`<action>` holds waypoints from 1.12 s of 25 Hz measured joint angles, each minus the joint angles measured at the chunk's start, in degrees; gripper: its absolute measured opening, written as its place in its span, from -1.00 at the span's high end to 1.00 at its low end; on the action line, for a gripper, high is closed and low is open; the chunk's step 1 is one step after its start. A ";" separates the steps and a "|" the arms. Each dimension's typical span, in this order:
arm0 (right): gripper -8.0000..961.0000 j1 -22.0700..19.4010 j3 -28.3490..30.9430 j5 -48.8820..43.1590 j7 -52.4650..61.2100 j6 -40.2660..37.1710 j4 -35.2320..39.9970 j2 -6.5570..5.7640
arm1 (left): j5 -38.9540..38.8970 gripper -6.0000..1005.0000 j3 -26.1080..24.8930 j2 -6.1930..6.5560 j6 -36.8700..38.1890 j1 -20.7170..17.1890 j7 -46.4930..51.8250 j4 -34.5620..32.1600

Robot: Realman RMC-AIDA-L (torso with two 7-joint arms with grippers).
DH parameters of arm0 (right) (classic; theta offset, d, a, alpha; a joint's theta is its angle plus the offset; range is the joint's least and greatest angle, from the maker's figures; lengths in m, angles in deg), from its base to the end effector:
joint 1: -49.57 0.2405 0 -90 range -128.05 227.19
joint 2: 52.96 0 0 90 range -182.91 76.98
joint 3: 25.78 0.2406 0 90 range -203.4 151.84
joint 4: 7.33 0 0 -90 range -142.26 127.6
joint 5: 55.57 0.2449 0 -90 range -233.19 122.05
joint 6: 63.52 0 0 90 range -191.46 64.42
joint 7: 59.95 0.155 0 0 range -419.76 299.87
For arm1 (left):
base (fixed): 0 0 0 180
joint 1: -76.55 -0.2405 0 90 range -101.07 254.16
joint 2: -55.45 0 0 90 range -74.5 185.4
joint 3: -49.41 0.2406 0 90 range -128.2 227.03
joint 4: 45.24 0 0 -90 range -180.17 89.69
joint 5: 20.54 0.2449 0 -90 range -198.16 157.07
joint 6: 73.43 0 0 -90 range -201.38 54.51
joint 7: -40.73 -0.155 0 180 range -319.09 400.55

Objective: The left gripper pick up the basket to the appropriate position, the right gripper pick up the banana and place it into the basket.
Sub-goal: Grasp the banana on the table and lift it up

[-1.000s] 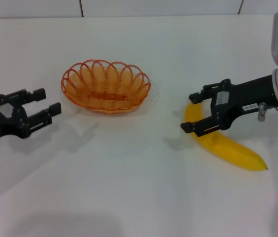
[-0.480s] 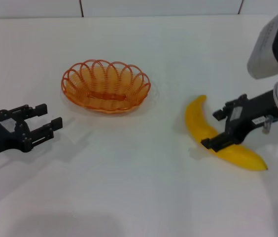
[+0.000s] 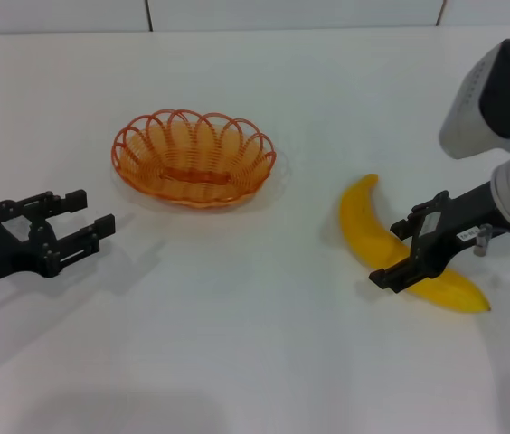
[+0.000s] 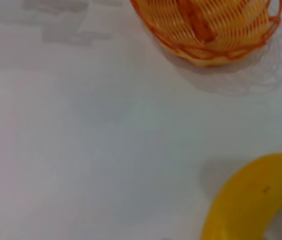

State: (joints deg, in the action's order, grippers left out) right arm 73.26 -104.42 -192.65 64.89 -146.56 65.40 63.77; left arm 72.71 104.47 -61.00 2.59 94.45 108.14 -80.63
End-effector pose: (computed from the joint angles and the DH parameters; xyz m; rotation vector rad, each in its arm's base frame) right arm 0.2299 0.3572 -0.0047 -2.7660 0.7627 -0.3638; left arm -0.3252 0.3303 -0.0013 -2.4815 -0.6062 -0.6341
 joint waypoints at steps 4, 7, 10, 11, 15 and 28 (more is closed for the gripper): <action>-0.82 1.64 -0.03 -1.00 0.00 2.31 -3.71 -0.02 | 0.00 -0.18 0.03 0.00 0.00 0.07 0.00 0.00; -0.82 2.57 -0.06 -1.02 -0.16 3.08 -5.53 -0.02 | 0.00 -0.18 0.08 0.00 0.00 0.07 0.00 0.00; -0.81 2.77 -0.07 -1.04 -0.35 3.46 -6.24 -0.02 | 0.11 -0.18 0.13 0.00 0.00 0.07 0.00 0.00; -0.81 2.80 -0.08 -1.04 -0.40 3.48 -6.34 -0.02 | 0.26 -0.18 0.14 0.00 0.00 0.10 0.00 -0.01; -0.80 2.82 -0.10 -1.07 -0.49 3.55 -6.40 -0.02 | 0.52 -0.18 0.14 0.00 0.00 0.22 0.00 -0.03; -0.54 3.10 0.49 -0.99 -0.47 3.10 -6.47 -0.11 | 0.62 -0.18 0.14 0.00 0.00 0.20 0.00 -0.03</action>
State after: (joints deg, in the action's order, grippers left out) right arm 76.37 -103.93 -193.64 64.42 -143.46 58.93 63.66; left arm 73.33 104.61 -61.00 2.59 94.65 108.14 -80.66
